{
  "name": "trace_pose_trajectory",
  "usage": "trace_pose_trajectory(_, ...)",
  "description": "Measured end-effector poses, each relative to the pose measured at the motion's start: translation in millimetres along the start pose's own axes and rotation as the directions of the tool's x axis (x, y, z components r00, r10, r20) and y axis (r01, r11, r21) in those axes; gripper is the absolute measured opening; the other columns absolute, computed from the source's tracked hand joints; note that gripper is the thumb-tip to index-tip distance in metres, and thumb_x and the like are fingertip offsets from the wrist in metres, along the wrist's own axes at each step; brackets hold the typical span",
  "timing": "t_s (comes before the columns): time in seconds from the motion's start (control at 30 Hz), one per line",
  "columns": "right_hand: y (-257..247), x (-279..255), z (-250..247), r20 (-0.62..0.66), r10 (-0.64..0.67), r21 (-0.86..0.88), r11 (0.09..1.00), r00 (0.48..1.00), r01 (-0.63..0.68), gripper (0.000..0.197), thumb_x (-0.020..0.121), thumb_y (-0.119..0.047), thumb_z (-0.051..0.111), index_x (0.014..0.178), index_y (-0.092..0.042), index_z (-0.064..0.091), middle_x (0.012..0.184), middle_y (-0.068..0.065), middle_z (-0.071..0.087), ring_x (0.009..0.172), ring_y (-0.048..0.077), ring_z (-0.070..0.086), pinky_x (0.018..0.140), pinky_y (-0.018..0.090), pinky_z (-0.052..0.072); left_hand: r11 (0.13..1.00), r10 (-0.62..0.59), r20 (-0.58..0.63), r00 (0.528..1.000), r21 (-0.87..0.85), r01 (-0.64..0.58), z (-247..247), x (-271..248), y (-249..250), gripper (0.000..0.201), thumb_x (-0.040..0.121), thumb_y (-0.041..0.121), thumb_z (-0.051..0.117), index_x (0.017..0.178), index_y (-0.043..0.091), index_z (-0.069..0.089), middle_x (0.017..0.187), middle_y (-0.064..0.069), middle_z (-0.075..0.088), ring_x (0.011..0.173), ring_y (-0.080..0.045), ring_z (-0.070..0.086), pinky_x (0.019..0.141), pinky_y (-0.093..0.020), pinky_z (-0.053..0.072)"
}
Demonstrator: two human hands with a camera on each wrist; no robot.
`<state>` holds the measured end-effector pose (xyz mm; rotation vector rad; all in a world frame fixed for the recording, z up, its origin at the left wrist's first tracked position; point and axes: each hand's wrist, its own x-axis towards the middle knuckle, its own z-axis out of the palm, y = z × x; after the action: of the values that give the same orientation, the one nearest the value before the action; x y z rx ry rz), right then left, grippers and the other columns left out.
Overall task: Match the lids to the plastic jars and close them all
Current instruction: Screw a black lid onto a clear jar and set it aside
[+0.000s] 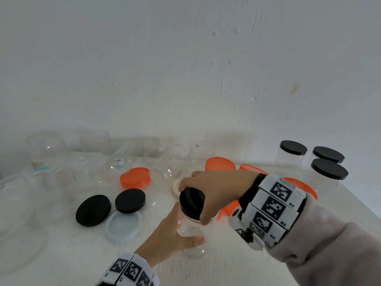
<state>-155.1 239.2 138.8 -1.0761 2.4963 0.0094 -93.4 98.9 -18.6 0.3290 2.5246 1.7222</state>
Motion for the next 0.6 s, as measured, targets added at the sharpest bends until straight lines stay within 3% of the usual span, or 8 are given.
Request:
trace_pose_trajectory(0.23, 0.6, 1.3, -1.5, 0.034, -0.013, 0.012, 1.000, 0.999, 0.012, 0.075, 0.074, -0.031, 0.077, 0.136, -0.043, 0.036, 0.108, -0.015, 0.030, 0.098, 0.013, 0.043, 0.065, 0.022, 0.040, 0.999, 0.031, 0.002, 1.000, -0.009, -0.031, 0.4, 1.2, -1.8, 0.085, 0.062, 0.067, 0.076, 0.115, 0.083, 0.012, 0.128, 0.054, 0.031, 0.117, 0.029, 0.030, 0.091, -0.011, 0.031)
trace_pose_trajectory(0.4, 2.5, 0.0, -2.9, 0.038, -0.031, 0.024, 0.999, 0.999, 0.030, 0.072, 0.074, -0.029, 0.077, 0.133, -0.044, 0.038, 0.101, -0.017, 0.031, 0.097, 0.013, 0.044, 0.065, 0.022, 0.040, 0.999, 0.031, 0.003, 1.000, -0.025, -0.030, 0.9, 1.9, -3.0, 0.085, 0.063, 0.065, 0.078, 0.118, 0.080, 0.014, 0.133, 0.047, 0.035, 0.122, 0.022, 0.033, 0.100, -0.019, 0.032)
trace_pose_trajectory(0.6, 3.8, 0.9, -2.7, 0.042, -0.042, 0.031, 0.999, 0.998, 0.040, 0.072, 0.074, -0.027, 0.077, 0.132, -0.043, 0.038, 0.099, -0.018, 0.031, 0.097, 0.013, 0.044, 0.064, 0.022, 0.040, 0.999, 0.033, -0.003, 0.999, -0.021, -0.033, 1.4, 1.5, -4.0, 0.085, 0.062, 0.067, 0.077, 0.117, 0.080, 0.014, 0.130, 0.050, 0.033, 0.119, 0.026, 0.032, 0.092, -0.014, 0.032)
